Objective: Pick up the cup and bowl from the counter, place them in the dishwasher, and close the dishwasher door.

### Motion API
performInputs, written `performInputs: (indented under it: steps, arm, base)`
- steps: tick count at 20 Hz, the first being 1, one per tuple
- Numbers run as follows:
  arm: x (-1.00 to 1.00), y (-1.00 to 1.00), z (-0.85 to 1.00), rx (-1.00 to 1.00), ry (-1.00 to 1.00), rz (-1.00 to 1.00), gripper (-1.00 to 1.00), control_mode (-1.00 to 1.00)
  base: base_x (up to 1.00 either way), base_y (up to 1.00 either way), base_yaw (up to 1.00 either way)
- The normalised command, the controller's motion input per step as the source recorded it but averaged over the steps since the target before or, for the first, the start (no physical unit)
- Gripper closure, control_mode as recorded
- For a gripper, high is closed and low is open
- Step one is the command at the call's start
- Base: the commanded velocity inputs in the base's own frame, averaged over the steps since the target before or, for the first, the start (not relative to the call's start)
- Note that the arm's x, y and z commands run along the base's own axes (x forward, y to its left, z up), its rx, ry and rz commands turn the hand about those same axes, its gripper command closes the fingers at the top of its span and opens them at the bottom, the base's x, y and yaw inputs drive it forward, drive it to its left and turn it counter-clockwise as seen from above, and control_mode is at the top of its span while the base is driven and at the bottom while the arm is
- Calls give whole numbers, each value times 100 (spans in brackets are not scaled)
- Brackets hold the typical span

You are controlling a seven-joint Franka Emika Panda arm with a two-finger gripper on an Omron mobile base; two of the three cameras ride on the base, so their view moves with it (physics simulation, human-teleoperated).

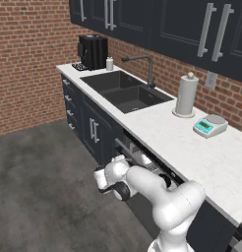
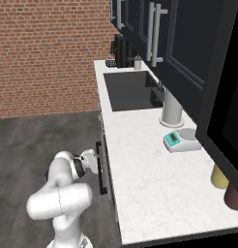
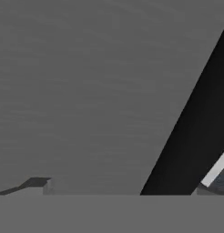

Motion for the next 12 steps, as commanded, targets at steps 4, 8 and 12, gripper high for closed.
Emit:
performInputs:
  steps: [4,8,12]
  arm:
    - [62,-100,-19,-6,3,-13,-100,-100]
    - [46,-100,-24,0,4,-3,-100,-100]
    - [41,-99,-25,1,3,0,-100,-100]
  base:
    - [0,0,0]
    - [0,0,0]
    - [0,0,0]
